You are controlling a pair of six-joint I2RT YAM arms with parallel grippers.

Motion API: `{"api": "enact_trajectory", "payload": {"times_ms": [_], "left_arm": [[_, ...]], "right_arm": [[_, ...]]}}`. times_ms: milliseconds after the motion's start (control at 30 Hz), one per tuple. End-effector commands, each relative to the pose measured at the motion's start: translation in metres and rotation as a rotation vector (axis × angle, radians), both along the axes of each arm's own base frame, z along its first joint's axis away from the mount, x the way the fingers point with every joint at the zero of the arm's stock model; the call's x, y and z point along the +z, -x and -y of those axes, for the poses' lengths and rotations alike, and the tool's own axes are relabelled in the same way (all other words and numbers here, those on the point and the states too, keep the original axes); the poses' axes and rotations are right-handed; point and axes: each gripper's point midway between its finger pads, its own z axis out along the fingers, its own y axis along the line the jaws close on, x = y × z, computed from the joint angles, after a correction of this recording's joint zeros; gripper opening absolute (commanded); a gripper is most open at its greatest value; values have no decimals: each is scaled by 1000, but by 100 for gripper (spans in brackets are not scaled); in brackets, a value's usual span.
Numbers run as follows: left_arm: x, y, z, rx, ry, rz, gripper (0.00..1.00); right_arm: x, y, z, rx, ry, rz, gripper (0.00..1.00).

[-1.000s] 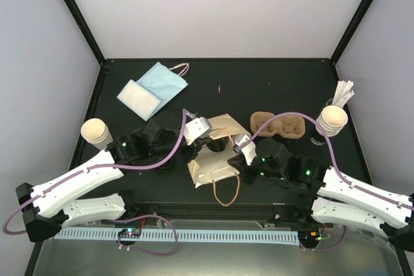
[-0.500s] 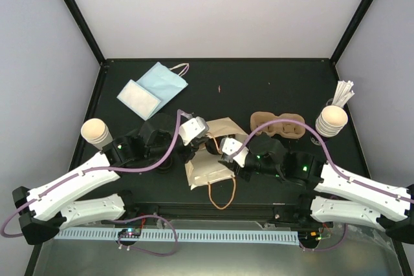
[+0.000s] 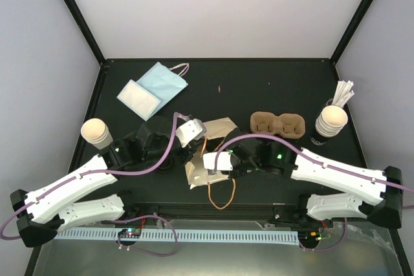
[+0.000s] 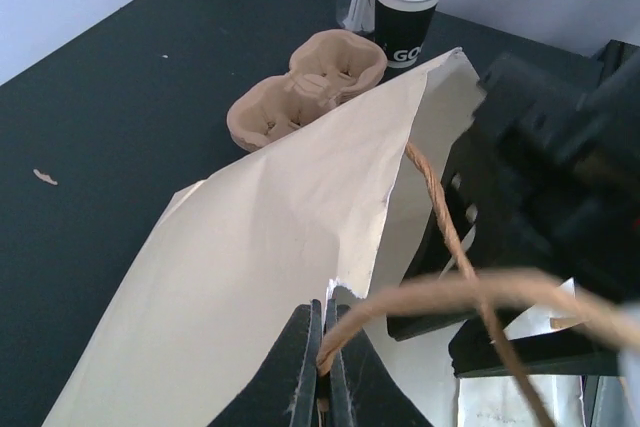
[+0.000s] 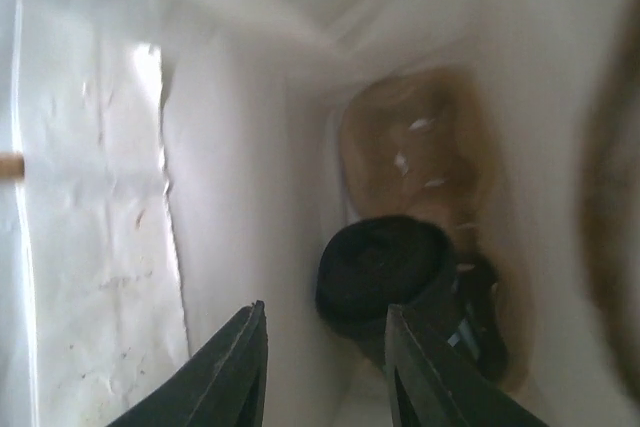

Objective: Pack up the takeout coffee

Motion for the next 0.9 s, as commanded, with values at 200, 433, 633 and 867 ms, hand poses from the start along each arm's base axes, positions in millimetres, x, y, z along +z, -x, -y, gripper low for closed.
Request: {"api": "enact_trajectory", "payload": {"times_ms": [200, 433, 633, 867], "left_arm": [[5, 5, 1, -16, 27, -3, 2], [4, 7, 1, -25, 27, -6, 2], [1, 12, 6, -61, 28, -26, 2], [2, 16, 8, -80, 34, -36, 2]], "right_arm": [[-51, -14, 27, -3, 301, 140, 38], [-78, -13, 42, -34, 394, 103, 40], [-69, -20, 39, -70, 360, 142, 44], [-63, -35, 28, -128, 366, 180, 45]]}}
